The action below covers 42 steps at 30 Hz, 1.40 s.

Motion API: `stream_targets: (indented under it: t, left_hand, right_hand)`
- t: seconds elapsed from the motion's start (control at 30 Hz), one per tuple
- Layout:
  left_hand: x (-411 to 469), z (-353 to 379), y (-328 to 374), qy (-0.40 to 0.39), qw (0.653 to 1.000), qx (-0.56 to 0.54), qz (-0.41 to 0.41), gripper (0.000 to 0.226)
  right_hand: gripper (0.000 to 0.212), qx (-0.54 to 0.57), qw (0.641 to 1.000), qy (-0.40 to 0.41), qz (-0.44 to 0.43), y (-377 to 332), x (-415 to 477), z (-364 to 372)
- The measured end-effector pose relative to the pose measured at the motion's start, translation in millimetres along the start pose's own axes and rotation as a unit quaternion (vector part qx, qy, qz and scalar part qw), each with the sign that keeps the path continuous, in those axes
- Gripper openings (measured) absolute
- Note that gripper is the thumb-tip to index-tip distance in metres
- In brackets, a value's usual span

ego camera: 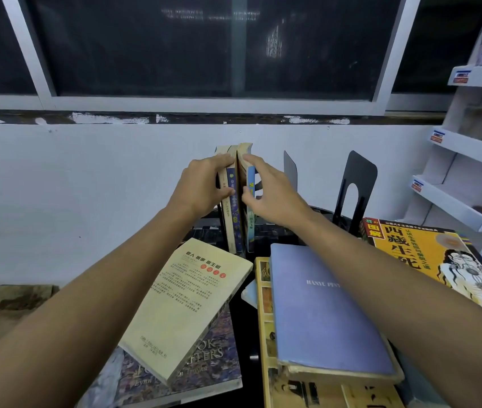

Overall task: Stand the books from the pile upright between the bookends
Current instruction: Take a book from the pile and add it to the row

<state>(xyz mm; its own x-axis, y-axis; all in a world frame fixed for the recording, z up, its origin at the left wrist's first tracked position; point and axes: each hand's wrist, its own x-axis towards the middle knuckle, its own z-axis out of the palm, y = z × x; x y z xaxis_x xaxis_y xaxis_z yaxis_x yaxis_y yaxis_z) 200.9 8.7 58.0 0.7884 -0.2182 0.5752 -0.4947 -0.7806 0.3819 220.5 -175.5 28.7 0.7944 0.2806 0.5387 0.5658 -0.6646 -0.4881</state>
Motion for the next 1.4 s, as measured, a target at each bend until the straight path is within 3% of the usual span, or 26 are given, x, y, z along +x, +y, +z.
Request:
stream_targets:
  t: [0.1,0.23,1.07,1.23,1.4]
  left_hand:
    - [0,-1,-1,0.004,1.000,-0.002,-0.005,0.055]
    - [0,-2,0,0.004,1.000,0.000,-0.004,0.055]
    - [-3,-2,2,-0.010,1.000,-0.004,-0.002,0.057]
    - [0,0,4,-0.013,1.000,0.018,-0.004,0.057]
    - [-6,8,22,0.042,0.998,0.005,0.049,0.055]
  right_hand:
    - [0.080,0.028,0.997,-0.077,0.002,0,-5,-8]
    - [0.085,0.050,0.992,-0.119,-0.002,-1,-5,-15]
    - [0.091,0.004,0.990,-0.143,-0.001,-1,-4,-20]
    - [0.083,-0.007,0.989,-0.147,0.007,9,-8,-33]
    - [0.063,-0.053,0.988,-0.147,-0.013,16,-19,-56]
